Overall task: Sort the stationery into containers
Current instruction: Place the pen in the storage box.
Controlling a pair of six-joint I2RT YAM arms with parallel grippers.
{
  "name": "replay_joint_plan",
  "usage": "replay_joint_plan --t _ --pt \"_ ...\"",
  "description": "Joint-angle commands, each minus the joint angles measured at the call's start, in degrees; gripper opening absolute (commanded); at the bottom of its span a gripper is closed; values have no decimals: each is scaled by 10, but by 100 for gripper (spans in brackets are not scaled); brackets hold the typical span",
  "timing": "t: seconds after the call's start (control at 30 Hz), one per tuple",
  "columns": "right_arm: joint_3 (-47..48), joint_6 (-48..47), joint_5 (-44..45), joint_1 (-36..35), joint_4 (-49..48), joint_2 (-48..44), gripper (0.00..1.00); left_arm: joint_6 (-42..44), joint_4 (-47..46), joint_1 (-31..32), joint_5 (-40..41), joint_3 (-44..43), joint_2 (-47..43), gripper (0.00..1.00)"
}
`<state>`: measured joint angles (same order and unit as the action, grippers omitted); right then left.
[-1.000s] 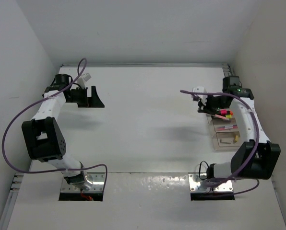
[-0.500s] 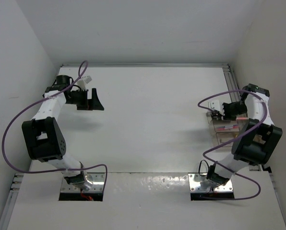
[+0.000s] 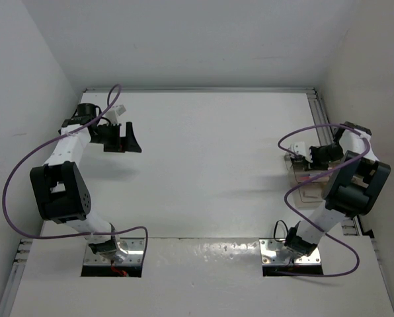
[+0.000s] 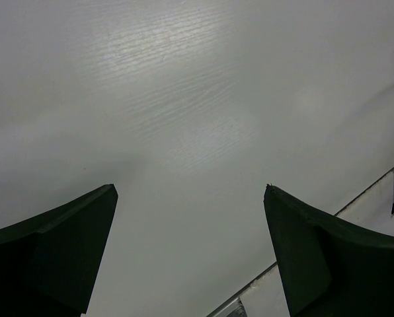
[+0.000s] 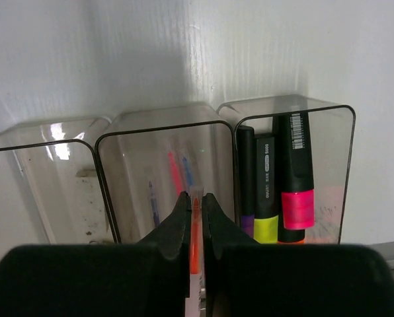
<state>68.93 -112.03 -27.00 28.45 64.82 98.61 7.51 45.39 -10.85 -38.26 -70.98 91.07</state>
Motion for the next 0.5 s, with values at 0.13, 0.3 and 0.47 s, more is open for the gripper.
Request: replay_joint_plan --t 0.13,0.3,0.47 --pt "-12 -99 6 9 -24 3 39 5 1 2 5 -25 -19 100" --pt "-5 -76 -29 11 -27 -14 68 11 -1 2 20 -63 -22 100" --pt "90 141 -166 1 2 -67 73 2 -27 0 33 -115 -28 100"
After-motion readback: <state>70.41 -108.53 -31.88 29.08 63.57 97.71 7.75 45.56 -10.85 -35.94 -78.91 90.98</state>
